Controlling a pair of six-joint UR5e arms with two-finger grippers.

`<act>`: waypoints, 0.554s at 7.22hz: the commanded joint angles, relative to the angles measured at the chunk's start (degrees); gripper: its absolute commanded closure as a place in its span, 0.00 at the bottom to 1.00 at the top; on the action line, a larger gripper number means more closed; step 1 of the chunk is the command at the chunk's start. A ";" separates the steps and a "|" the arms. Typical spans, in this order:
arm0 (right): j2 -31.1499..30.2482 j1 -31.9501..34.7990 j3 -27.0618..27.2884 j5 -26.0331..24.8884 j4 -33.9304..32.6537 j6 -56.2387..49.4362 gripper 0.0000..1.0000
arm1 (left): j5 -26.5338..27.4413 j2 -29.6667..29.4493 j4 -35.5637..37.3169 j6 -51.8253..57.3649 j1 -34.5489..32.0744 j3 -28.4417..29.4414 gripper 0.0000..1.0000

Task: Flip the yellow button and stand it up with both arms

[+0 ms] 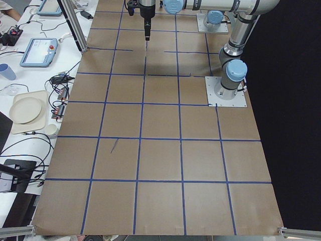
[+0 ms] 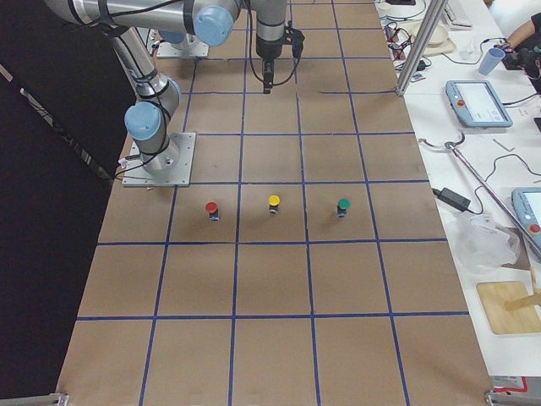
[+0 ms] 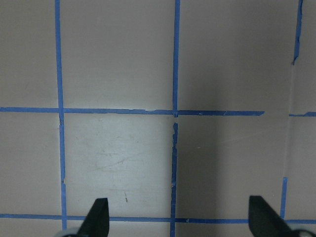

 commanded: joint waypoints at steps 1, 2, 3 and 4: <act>0.13 7.73 -4.43 -0.18 3.62 9.30 0.00 | 0.17 0.02 0.06 0.00 -0.01 0.00 0.00; 1.78 8.11 -2.18 0.43 3.20 9.30 0.00 | 0.17 0.02 -0.02 0.00 -0.01 0.00 0.00; 2.06 8.02 -0.59 -0.09 2.41 9.30 0.00 | 0.08 0.02 0.06 0.00 -0.10 0.00 0.00; 1.19 7.67 -0.58 -0.62 2.14 9.30 0.00 | 0.17 -0.06 0.06 0.00 -0.27 -0.08 0.00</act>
